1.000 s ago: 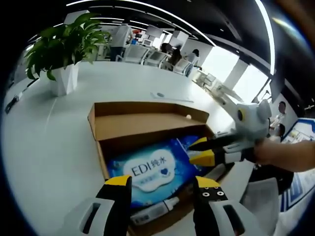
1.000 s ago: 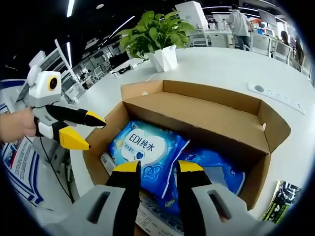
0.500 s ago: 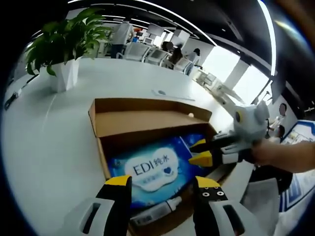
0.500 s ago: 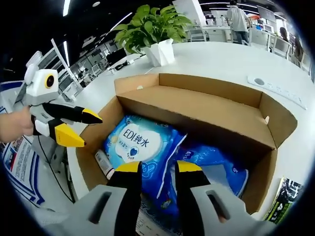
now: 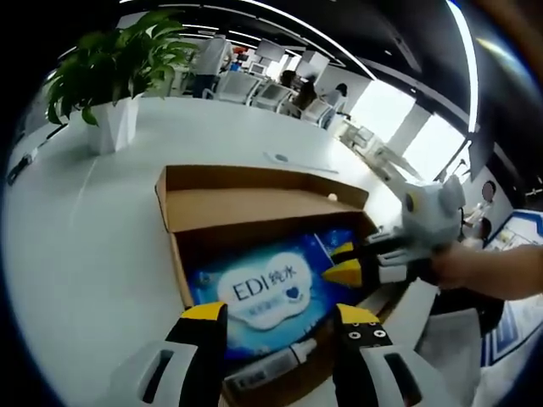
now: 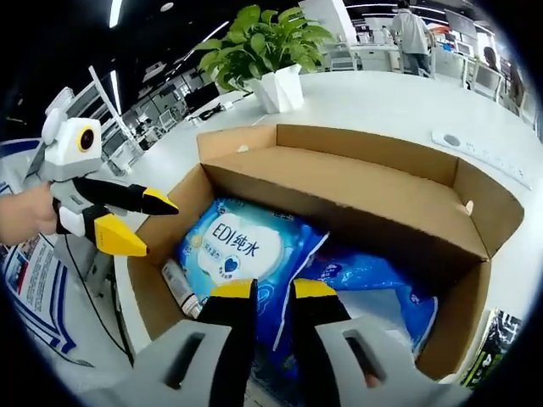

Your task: Operate the shoe box by opening the lid, removing the specified soft item, and placing it in the target area until the item is outside and the box remains undamaged.

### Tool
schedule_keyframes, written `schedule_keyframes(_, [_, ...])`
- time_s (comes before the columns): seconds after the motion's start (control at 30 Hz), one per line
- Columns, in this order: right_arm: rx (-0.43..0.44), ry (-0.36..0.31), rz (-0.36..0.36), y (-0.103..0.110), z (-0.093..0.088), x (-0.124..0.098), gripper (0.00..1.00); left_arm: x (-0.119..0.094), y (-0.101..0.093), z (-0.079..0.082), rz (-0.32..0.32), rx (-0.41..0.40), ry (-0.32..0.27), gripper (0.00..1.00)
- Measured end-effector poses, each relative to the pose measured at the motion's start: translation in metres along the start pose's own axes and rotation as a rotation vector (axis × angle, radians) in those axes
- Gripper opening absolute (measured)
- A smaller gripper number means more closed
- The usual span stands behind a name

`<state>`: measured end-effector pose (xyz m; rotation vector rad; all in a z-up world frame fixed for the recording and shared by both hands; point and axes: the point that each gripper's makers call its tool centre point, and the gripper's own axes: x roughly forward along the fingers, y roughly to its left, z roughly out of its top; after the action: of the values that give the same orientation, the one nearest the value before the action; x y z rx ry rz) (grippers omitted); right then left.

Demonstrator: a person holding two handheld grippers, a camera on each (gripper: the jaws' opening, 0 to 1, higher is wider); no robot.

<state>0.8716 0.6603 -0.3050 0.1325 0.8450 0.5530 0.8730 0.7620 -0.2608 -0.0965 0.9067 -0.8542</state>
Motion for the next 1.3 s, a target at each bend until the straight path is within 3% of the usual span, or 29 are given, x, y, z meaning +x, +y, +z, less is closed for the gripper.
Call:
schedule_keyframes(0.43, [-0.012, -0.005, -0.026, -0.009, 0.001, 0.002, 0.01, 0.005, 0.001, -0.003, 0.007, 0.002, 0.017, 0.5])
schedule_keyframes(0.73, [-0.007, -0.039, -0.056, -0.008, 0.006, -0.016, 0.0, 0.007, 0.001, -0.004, 0.018, 0.008, 0.023, 0.5])
schedule_keyframes(0.8, [-0.004, -0.045, -0.063, -0.016, 0.008, -0.017, 0.0, 0.01, 0.002, -0.005, 0.019, 0.012, 0.027, 0.5])
schedule_keyframes(0.93, [-0.003, -0.059, -0.082, -0.019, 0.005, -0.034, 0.0, 0.016, 0.001, -0.004, 0.021, 0.025, 0.033, 0.49])
schedule_keyframes(1.3, [0.016, -0.078, -0.098, -0.03, 0.001, -0.044, 0.0, 0.036, -0.007, -0.014, 0.003, 0.025, 0.094, 0.48])
